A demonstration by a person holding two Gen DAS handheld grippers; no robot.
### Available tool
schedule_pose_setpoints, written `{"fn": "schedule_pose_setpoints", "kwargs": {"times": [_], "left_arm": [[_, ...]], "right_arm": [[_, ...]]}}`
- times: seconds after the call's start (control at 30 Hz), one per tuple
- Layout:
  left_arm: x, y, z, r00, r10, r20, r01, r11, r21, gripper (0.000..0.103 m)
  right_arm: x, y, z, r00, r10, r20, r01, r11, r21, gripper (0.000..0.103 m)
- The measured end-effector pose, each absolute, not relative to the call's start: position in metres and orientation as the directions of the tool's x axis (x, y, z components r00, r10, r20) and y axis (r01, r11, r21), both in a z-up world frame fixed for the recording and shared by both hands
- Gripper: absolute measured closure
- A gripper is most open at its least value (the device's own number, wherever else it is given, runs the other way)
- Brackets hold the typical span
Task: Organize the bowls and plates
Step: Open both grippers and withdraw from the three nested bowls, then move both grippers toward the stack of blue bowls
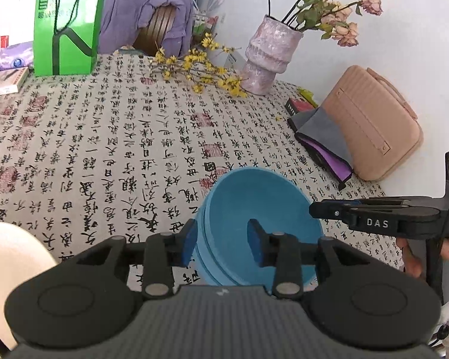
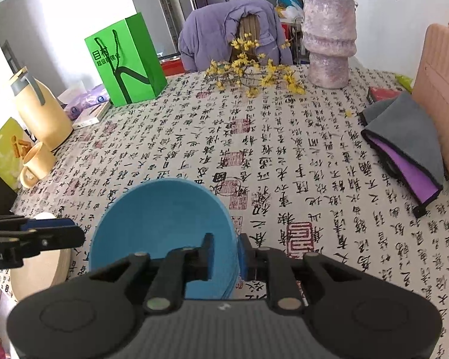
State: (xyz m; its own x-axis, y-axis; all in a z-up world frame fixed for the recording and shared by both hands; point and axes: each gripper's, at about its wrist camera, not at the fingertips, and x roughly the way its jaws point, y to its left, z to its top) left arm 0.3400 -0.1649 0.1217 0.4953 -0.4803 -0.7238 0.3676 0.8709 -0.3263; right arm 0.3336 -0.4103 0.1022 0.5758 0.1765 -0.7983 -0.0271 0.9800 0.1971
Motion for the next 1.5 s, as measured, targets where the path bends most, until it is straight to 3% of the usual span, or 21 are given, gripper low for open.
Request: {"fn": "schedule_pose_setpoints", "kwargs": {"times": [0.2, 0.27, 0.4, 0.47, 0.7, 0.9, 1.13, 1.3, 1.5], "left_arm": [[0.313, -0.157, 0.130, 0.559, -0.445, -0.700, 0.371, 0.889, -0.268, 0.059], [0.299, -0.153, 0.132, 0.601, -0.422, -0.679, 0.372, 0.899, -0.230, 0.047], [0.267, -0.148, 0.130, 0.687, -0.352, -0.635, 0.348, 0.927, -0.138, 0.044], [0.253, -0.144, 0.127, 0.704, -0.350, -0.618, 0.345, 0.929, -0.132, 0.033], [0.187, -0.137, 0.108, 0.747, -0.326, -0.580, 0.329, 0.938, -0.104, 0.024], [0.128, -0.122, 0.096, 0.829, -0.245, -0.503, 0.240, 0.968, -0.076, 0.004], [0.083, -0.107, 0.067, 0.842, -0.182, -0.507, 0.163, 0.983, -0.082, 0.003], [0.061, -0.098, 0.059, 0.852, -0.159, -0.498, 0.133, 0.987, -0.087, 0.003], [0.045, -0.098, 0.063, 0.872, -0.154, -0.465, 0.139, 0.988, -0.066, 0.002]], "right_arm": [[0.310, -0.406, 0.119, 0.625, 0.169, -0.763, -0.083, 0.985, 0.150, 0.065], [0.298, -0.403, 0.124, 0.643, 0.172, -0.746, -0.103, 0.985, 0.139, 0.062], [0.270, -0.394, 0.131, 0.700, 0.144, -0.699, -0.125, 0.989, 0.079, 0.054], [0.253, -0.390, 0.134, 0.732, 0.131, -0.669, -0.135, 0.990, 0.047, 0.050], [0.191, -0.372, 0.135, 0.821, 0.136, -0.555, -0.157, 0.988, 0.010, 0.040], [0.135, -0.358, 0.113, 0.872, 0.154, -0.465, -0.158, 0.987, 0.030, 0.025], [0.082, -0.341, 0.057, 0.895, 0.105, -0.434, -0.124, 0.992, -0.016, 0.021], [0.050, -0.338, 0.038, 0.896, 0.105, -0.432, -0.085, 0.994, 0.066, 0.018], [0.029, -0.332, 0.026, 0.893, 0.108, -0.437, -0.090, 0.994, 0.062, 0.018]]}}
